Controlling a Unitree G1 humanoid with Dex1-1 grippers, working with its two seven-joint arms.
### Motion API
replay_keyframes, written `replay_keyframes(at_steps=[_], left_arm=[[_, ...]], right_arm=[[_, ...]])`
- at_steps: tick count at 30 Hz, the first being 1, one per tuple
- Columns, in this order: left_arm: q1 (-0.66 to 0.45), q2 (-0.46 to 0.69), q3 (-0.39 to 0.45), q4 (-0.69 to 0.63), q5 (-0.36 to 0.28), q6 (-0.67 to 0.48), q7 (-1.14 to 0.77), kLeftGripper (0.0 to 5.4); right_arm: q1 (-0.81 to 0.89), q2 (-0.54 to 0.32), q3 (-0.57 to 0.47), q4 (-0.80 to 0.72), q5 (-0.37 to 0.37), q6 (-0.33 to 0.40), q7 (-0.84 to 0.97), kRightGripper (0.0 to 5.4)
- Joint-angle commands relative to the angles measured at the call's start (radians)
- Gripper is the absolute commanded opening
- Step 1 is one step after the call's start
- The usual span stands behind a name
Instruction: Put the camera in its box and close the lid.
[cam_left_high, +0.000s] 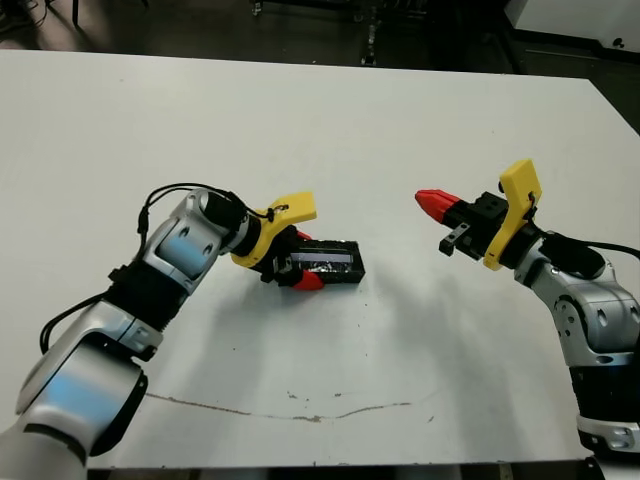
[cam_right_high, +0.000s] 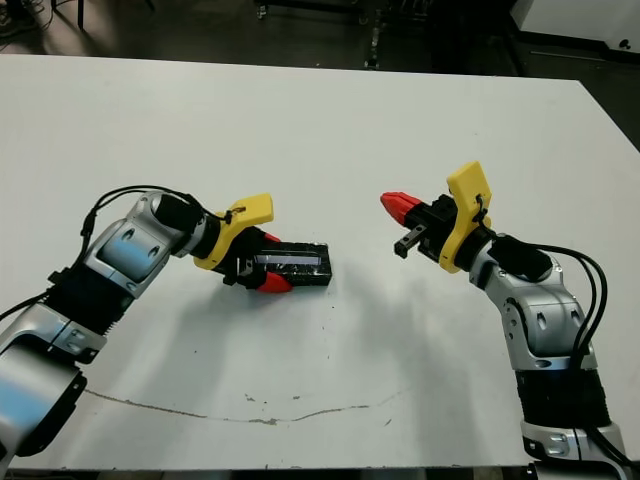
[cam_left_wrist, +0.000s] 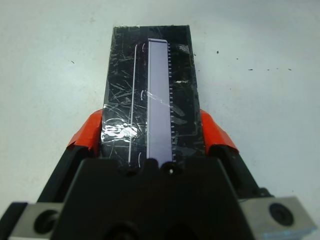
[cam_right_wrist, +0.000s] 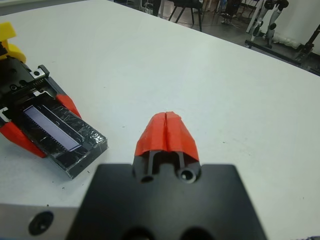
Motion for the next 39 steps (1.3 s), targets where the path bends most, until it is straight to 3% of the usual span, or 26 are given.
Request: replay_keyframes(at_steps=[1,8,14,26,39], left_arm=[[0.111,0.030,-0.046,0.028,-0.002,0.081,-0.023,3.16],[0.147,0.068,-0.045,0.005,-0.012,0.098,0.005,3.16],[0.166,0.115,-0.108,-0.027,0.071,-0.100,0.053,4.01],[0.171,0.154,-0.125,0.034,0.086,-0.283,0.085,5.39],[0.194,0.257,-0.054,0.079,0.047,-0.246,0.065,5.39]], right_arm=[[0.014,-0.014,-0.009,0.010,0.000,-0.007,0.003,0.00],[0.014,-0.016,-0.007,0.013,-0.003,-0.015,0.008,0.00],[0.013,-0.014,-0.006,0.000,0.003,0.008,-0.001,0.00],[0.014,-0.015,-0.011,0.001,0.008,0.003,0.005,0.00],[0.011,-0.019,-0.011,0.001,0.005,0.005,0.004,0.00]])
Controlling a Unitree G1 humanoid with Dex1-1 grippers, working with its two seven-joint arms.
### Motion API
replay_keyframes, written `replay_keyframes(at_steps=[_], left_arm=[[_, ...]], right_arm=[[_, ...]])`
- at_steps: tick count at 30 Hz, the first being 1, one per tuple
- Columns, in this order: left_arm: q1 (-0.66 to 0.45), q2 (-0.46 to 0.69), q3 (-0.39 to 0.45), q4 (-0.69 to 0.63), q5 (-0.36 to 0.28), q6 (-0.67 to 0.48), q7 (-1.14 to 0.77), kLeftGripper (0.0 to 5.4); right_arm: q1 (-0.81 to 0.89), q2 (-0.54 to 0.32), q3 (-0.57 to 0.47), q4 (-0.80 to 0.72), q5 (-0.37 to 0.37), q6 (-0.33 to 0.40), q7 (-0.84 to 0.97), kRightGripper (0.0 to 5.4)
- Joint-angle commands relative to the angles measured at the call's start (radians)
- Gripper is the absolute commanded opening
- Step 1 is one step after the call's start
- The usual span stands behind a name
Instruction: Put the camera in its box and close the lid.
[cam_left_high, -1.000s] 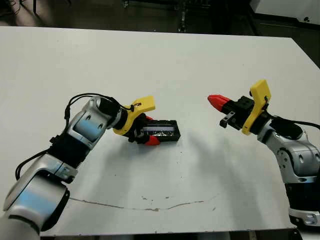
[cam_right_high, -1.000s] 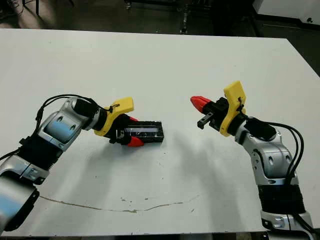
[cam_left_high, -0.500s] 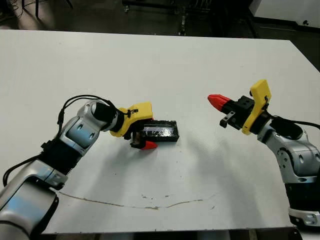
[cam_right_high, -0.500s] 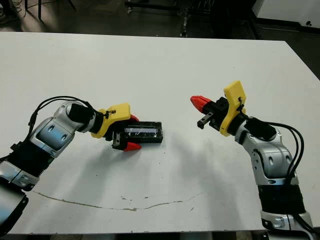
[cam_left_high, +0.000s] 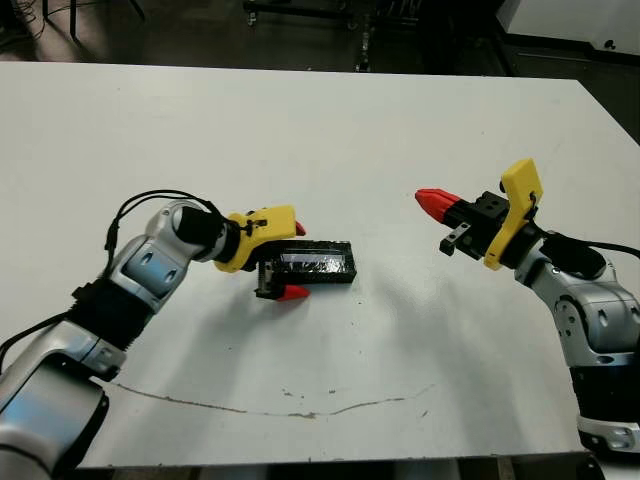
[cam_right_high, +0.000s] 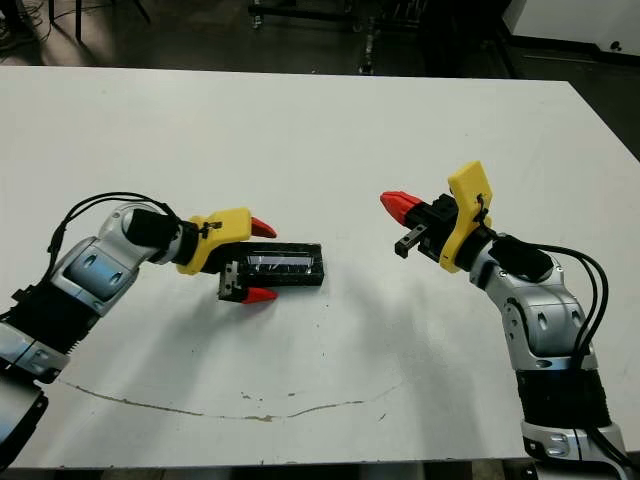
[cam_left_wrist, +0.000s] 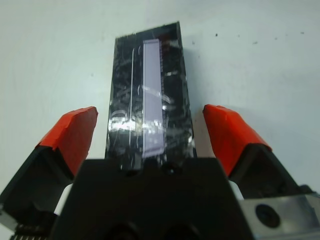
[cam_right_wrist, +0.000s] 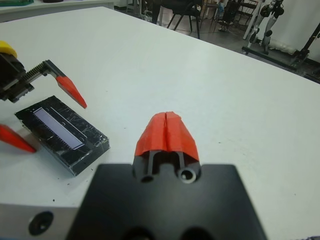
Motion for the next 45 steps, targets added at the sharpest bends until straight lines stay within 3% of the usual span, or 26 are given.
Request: replay_keyframes(at_steps=[1,9,12,17,21,28,31,36,45], left_arm=[[0.115,0.108,-0.019,0.093,0.065,0.094,-0.033,5.39],[0.144,0.255,0.008,-0.017,0.049,0.256,-0.093,5.39],[0.176,0.320,0.028,-0.041,0.037,0.180,-0.139,5.39],[0.137,0.392,0.055,-0.044,-0.037,0.342,-0.302,5.39],[0.131,0.411,0.124,-0.129,-0.044,0.404,-0.232,5.30],[0.174,0.238,0.458,-0.296,-0.176,0.513,0.145,4.36],[0.164,0.152,0.538,-0.364,-0.234,0.529,0.264,3.92],[0.158,0.048,0.582,-0.483,-0.306,0.504,0.377,3.22],[0.181,-0.087,0.550,-0.605,-0.391,0.586,0.532,1.84]], right_arm=[[0.010,-0.018,-0.011,0.003,0.002,0.011,-0.002,0.00],[0.006,-0.018,-0.011,0.010,0.004,0.005,0.004,0.00],[0.008,-0.017,-0.012,0.007,0.005,0.009,0.001,0.00],[0.009,-0.019,-0.011,0.017,0.002,-0.009,0.012,0.00],[0.006,-0.016,-0.008,0.023,0.000,-0.015,0.015,0.00],[0.007,-0.014,-0.003,0.025,-0.004,-0.018,0.010,0.00],[0.006,-0.015,-0.003,0.028,-0.002,-0.017,0.011,0.00],[0.008,-0.014,-0.003,0.035,-0.006,-0.032,0.013,0.00],[0.012,-0.009,-0.005,0.030,0.001,-0.013,-0.001,0.00]])
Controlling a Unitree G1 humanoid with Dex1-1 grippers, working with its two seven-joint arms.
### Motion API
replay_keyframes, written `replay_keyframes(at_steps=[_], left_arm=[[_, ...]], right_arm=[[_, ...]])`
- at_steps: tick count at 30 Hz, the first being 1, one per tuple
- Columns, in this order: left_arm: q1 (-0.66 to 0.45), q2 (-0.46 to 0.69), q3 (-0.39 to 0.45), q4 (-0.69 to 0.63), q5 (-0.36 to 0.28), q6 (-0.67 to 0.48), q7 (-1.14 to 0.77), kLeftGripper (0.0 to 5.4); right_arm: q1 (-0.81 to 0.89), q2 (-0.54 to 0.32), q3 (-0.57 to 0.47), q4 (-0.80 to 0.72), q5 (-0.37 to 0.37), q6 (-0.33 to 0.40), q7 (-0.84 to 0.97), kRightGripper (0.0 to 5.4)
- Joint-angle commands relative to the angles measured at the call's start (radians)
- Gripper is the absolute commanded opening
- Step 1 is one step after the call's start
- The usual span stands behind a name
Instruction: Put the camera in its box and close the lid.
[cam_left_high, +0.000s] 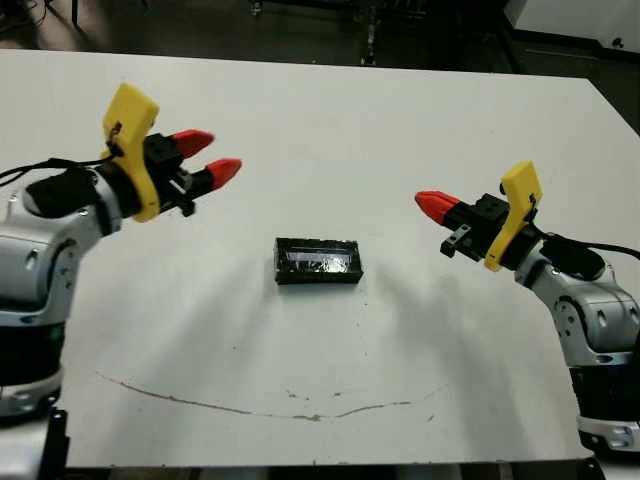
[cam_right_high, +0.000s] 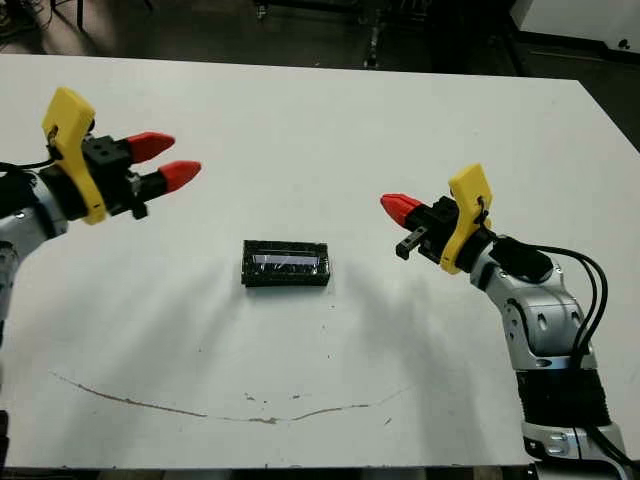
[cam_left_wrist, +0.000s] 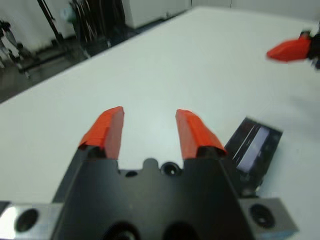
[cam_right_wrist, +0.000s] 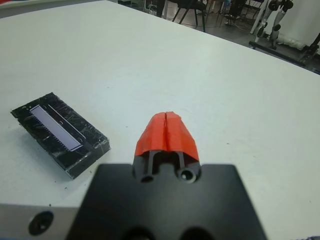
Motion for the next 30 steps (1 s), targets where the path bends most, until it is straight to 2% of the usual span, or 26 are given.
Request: replay_keyframes(at_steps=[1,8,12,19,26,30], left_arm=[[0.030,-0.067,-0.010,-0.029,-0.033,0.031,0.061,1.69],[0.118,-0.232,-0.054,-0.115,-0.064,0.080,0.231,0.65],[0.184,-0.317,-0.096,-0.149,-0.056,0.093,0.327,0.04],[0.284,-0.380,-0.217,-0.095,0.018,-0.013,0.377,0.02],[0.313,-0.417,-0.254,0.010,0.035,0.004,0.400,0.02],[0.332,-0.418,-0.246,0.059,0.043,0.003,0.415,0.02]], right_arm=[[0.012,-0.008,-0.006,0.002,-0.006,0.004,-0.011,0.00],[0.013,-0.007,-0.002,0.012,-0.010,-0.020,-0.002,0.00],[0.007,-0.005,0.001,0.023,-0.009,-0.022,0.001,0.00],[0.010,-0.003,-0.001,0.028,-0.004,-0.024,0.000,0.00],[0.010,-0.007,0.001,0.026,-0.009,-0.035,0.007,0.00],[0.010,-0.012,0.001,0.016,-0.009,-0.025,0.003,0.00]])
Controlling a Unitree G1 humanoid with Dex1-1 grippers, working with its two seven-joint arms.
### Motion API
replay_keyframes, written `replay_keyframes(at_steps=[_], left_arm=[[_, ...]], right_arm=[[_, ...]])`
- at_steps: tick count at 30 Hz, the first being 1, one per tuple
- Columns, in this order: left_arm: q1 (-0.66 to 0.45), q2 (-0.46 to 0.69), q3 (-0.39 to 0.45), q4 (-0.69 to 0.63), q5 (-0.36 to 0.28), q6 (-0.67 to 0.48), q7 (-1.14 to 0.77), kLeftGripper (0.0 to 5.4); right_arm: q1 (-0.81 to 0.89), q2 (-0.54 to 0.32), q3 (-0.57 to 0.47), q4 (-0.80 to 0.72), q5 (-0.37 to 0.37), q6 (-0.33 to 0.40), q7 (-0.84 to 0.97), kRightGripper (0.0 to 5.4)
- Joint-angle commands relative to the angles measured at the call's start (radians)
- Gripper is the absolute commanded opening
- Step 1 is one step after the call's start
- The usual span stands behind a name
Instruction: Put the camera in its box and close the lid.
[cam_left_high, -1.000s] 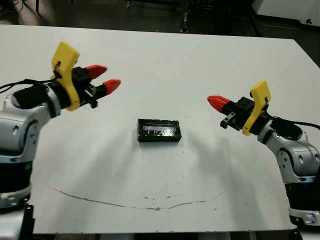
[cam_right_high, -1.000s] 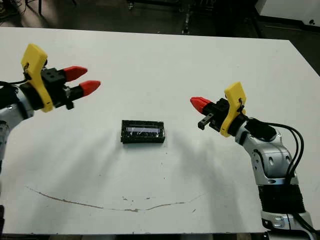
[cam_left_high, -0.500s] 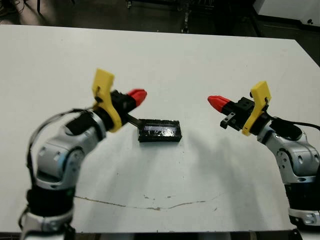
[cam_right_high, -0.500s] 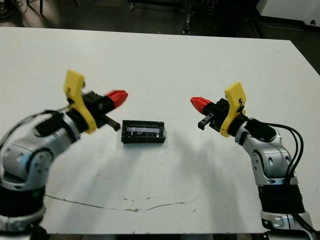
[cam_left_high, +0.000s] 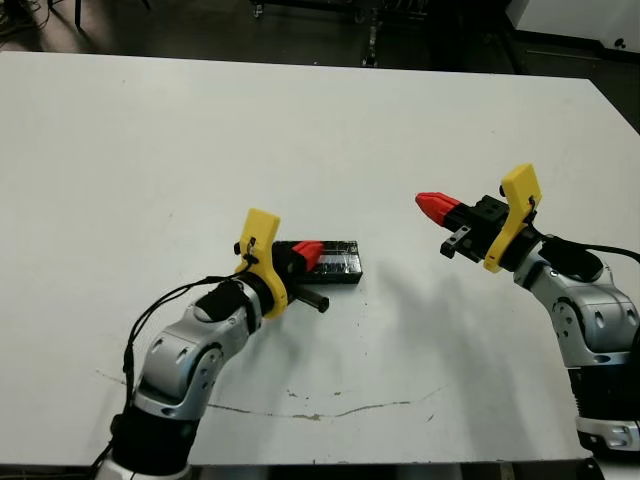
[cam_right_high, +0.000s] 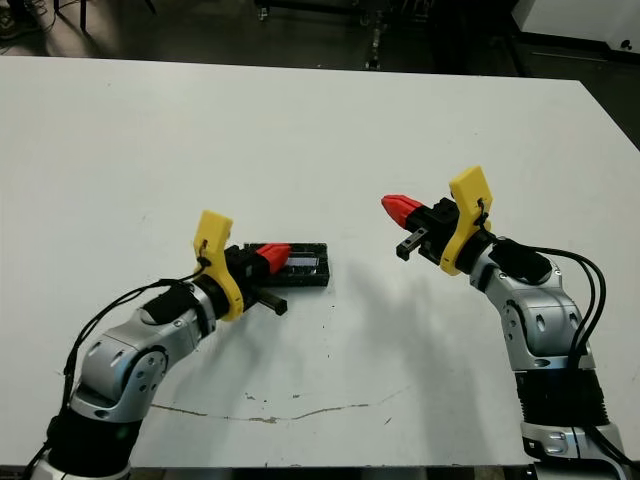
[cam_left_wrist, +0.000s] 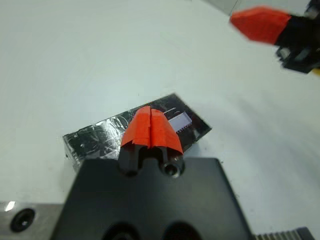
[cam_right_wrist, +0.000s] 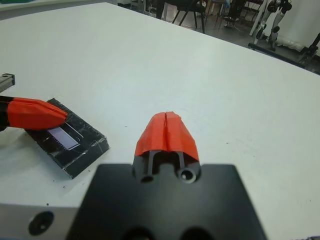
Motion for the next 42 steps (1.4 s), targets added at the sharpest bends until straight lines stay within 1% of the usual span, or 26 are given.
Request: replay_keyframes(at_steps=[1,6,10,16,20,27,30,35,39,41,42], left_arm=[[0.043,-0.002,0.005,0.069,0.026,0.029,0.032,0.02],[0.072,0.000,0.008,0.147,0.053,-0.029,0.042,0.02],[0.086,-0.006,0.026,0.185,0.052,-0.034,0.053,0.02],[0.091,-0.009,0.054,0.169,0.041,-0.006,0.065,0.02],[0.100,0.000,0.063,0.090,0.032,0.009,0.067,0.02],[0.114,0.035,0.097,-0.104,-0.002,-0.004,0.032,0.02],[0.108,0.059,0.128,-0.180,-0.023,-0.017,0.016,0.02],[0.098,0.097,0.180,-0.286,-0.034,-0.070,0.004,0.02],[0.088,0.093,0.222,-0.311,-0.037,-0.115,0.025,0.02],[0.077,0.085,0.244,-0.296,-0.023,-0.164,0.043,0.02],[0.074,0.080,0.249,-0.283,-0.006,-0.203,0.055,0.02]], right_arm=[[0.009,-0.015,-0.001,-0.007,-0.011,-0.001,0.000,0.00],[0.007,-0.013,-0.001,-0.005,-0.006,0.002,0.002,0.00],[0.004,-0.018,0.002,-0.010,-0.012,0.004,0.003,0.00],[0.006,-0.016,-0.003,-0.006,-0.006,-0.002,0.007,0.00],[0.007,-0.013,-0.003,-0.008,-0.006,-0.003,0.005,0.00],[0.015,0.006,-0.016,-0.018,0.005,-0.030,-0.008,0.00],[0.021,0.018,-0.032,-0.042,0.024,-0.011,-0.025,0.00],[0.045,0.048,-0.072,-0.112,0.073,0.013,-0.073,0.00],[0.068,0.065,-0.081,-0.173,0.078,0.031,-0.140,0.00],[0.081,0.081,-0.085,-0.213,0.075,0.053,-0.200,0.00],[0.087,0.091,-0.087,-0.235,0.072,0.067,-0.237,0.00]])
